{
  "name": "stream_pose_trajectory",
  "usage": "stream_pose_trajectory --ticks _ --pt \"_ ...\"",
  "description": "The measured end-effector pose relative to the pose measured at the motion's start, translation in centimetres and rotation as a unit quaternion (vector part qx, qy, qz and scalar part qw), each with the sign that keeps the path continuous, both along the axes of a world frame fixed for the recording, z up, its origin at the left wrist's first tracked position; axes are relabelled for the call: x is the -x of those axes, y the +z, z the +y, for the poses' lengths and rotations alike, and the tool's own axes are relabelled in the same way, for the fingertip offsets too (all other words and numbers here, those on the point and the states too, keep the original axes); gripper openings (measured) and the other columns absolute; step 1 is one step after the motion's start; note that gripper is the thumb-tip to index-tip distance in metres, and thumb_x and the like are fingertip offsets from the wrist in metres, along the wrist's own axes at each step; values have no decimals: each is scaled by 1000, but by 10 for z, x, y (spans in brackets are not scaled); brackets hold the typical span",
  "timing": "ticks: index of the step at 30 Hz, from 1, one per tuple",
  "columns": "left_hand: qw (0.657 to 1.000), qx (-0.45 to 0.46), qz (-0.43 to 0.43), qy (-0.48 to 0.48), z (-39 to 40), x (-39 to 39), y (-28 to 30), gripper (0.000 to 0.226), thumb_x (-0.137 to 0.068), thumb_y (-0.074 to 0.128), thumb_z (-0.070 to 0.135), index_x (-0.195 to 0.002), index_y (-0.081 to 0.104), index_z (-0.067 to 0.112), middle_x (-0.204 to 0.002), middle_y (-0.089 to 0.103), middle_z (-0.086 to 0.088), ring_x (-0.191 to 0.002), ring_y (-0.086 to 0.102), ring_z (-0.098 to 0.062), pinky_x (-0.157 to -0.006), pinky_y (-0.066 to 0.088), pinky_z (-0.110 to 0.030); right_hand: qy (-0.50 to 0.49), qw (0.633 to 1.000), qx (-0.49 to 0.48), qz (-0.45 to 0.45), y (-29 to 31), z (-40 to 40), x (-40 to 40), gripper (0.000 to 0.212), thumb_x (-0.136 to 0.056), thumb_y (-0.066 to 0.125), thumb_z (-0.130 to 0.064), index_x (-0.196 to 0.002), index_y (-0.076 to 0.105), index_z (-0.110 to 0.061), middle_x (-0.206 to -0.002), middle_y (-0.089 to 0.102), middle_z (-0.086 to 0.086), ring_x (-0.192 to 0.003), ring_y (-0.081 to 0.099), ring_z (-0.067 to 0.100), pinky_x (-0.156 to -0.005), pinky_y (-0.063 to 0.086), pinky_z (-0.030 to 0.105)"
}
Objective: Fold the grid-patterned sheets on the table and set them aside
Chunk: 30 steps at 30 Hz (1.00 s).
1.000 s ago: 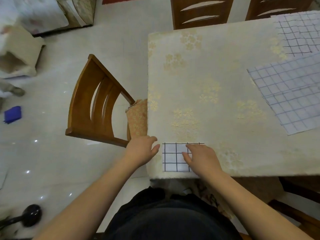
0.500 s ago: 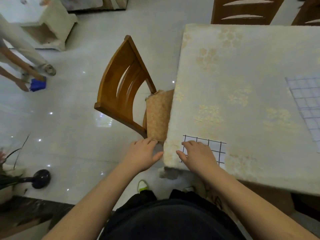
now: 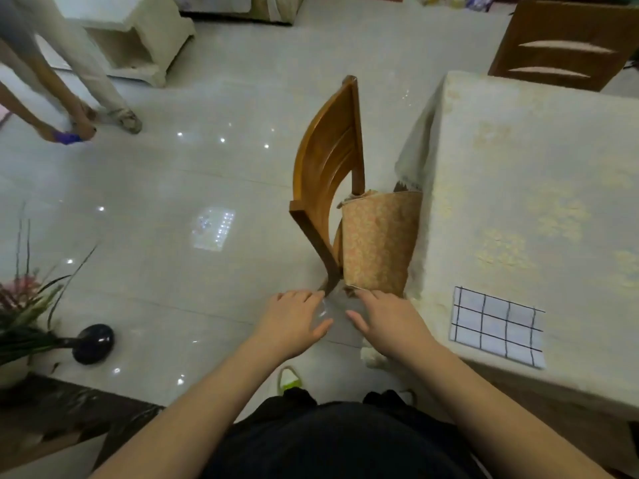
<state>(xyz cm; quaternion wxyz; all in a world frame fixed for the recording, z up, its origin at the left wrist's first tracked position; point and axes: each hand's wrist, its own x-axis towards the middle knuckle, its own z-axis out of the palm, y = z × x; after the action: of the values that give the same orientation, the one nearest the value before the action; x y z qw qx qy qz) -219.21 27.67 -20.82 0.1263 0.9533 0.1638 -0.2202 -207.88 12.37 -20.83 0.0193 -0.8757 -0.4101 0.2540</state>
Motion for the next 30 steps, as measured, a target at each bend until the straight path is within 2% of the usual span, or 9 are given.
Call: stream_pose_trajectory --ticks 5,10,20,30 --pt "1000 -1 12 -6 58 53 5 67 -96 33 60 -151 22 24 -151 37 -3 -138 36 -21 -111 29 -41 44 999 2 -9 3 73 41 51 -99 32 -54 -133 50 -21 -127 60 4 -112 58 22 -90 49 38" --pt "999 25 21 15 99 82 6 79 -90 38 66 -153 13 26 -160 17 -2 -148 13 -24 -116 22 -45 79 997 7 13 7 122 58 50 -98 33 -53 -136 47 -24 -128 60 3 -113 58 23 -93 48 44" --pt "997 41 6 59 173 49 -4 69 -95 33 61 -152 21 25 -154 33 1 -139 34 -19 -108 35 -40 90 996 22 17 0 179 32 51 -100 31 -49 -142 42 -22 -136 54 3 -119 54 24 -95 47 40" --pt "997 22 54 59 266 -31 14 68 -96 33 59 -152 21 24 -155 32 -1 -138 35 -21 -107 36 -40 87 995 -36 39 20 288 -57 52 -101 33 -48 -146 37 -23 -145 48 3 -126 50 22 -103 43 39"
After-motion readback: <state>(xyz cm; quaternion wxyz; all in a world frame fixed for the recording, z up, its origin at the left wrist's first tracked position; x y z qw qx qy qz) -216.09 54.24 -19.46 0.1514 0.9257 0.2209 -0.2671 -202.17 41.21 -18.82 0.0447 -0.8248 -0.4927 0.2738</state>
